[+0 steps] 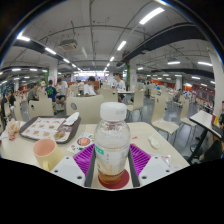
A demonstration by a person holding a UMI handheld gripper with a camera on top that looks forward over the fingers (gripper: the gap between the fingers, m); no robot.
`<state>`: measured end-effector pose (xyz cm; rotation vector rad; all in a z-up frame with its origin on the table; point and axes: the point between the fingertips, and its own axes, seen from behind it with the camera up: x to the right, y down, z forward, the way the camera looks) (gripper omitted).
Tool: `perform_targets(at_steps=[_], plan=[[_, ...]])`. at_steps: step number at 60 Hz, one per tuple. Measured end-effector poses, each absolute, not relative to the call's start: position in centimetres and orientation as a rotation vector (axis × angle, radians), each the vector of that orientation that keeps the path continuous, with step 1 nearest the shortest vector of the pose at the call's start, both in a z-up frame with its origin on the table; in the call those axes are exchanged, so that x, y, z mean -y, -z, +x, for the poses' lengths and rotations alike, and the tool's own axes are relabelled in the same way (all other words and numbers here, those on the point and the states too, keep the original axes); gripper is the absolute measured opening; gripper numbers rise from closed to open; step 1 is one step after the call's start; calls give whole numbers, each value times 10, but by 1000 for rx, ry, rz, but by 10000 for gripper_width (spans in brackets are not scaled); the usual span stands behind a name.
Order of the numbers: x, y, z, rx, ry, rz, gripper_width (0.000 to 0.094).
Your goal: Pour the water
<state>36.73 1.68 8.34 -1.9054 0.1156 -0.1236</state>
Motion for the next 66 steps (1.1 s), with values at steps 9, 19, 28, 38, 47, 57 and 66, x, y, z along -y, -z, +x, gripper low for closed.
perform_targets(at_steps=[9, 19, 28, 38, 47, 57, 66], plan=[[-2, -80, 369, -149, 133, -1994, 871], [39, -95, 352, -174, 151, -2088, 839], [97, -124, 314, -209, 131, -2150, 851], [161, -159, 264, -235, 127, -2201, 843], [194, -184, 229, -212, 138, -2199, 845], [217, -197, 202, -170, 142, -2198, 844], [225, -204, 190, -120, 161, -2191, 848]])
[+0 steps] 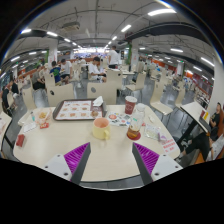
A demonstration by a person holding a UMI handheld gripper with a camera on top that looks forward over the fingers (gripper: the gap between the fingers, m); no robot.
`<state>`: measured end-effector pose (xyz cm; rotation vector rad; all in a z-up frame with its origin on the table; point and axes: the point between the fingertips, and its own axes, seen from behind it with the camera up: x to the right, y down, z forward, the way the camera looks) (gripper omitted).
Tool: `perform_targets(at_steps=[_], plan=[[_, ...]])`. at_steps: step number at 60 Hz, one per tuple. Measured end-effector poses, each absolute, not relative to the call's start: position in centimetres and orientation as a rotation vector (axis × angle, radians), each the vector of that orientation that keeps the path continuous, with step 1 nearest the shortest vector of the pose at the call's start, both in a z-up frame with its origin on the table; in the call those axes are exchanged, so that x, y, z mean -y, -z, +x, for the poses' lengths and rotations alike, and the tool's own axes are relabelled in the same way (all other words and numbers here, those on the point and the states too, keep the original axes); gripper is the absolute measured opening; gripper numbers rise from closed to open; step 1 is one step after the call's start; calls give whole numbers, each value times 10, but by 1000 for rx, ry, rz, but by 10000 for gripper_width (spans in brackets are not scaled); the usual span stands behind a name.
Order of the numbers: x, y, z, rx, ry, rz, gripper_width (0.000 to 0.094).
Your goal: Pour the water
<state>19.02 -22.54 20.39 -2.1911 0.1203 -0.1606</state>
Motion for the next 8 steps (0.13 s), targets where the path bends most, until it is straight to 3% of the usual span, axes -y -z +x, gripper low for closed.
perform_targets(at_steps=[8], plan=[[231, -203, 185, -87, 162, -2196, 844]])
